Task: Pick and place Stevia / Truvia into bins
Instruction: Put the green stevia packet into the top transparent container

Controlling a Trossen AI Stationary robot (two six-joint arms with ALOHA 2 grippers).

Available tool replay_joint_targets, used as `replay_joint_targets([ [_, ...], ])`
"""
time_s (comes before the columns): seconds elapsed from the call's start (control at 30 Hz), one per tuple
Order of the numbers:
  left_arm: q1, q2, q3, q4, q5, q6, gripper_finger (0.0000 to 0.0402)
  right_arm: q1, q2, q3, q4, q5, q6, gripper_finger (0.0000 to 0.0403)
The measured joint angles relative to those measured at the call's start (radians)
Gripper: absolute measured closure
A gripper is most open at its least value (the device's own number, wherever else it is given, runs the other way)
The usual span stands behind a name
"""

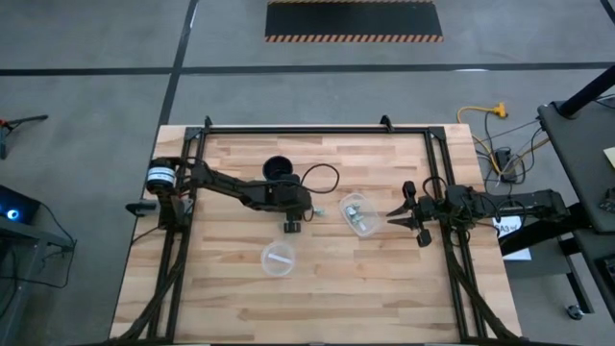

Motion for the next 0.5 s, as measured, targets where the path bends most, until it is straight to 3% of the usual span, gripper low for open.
replay_joint_targets([
  [0.5,0.0,0.0,-0.007,0.045,0.004,-0.014,0.026,0.0,0.0,0.0,0.0,0.0,0.0,0.0335],
])
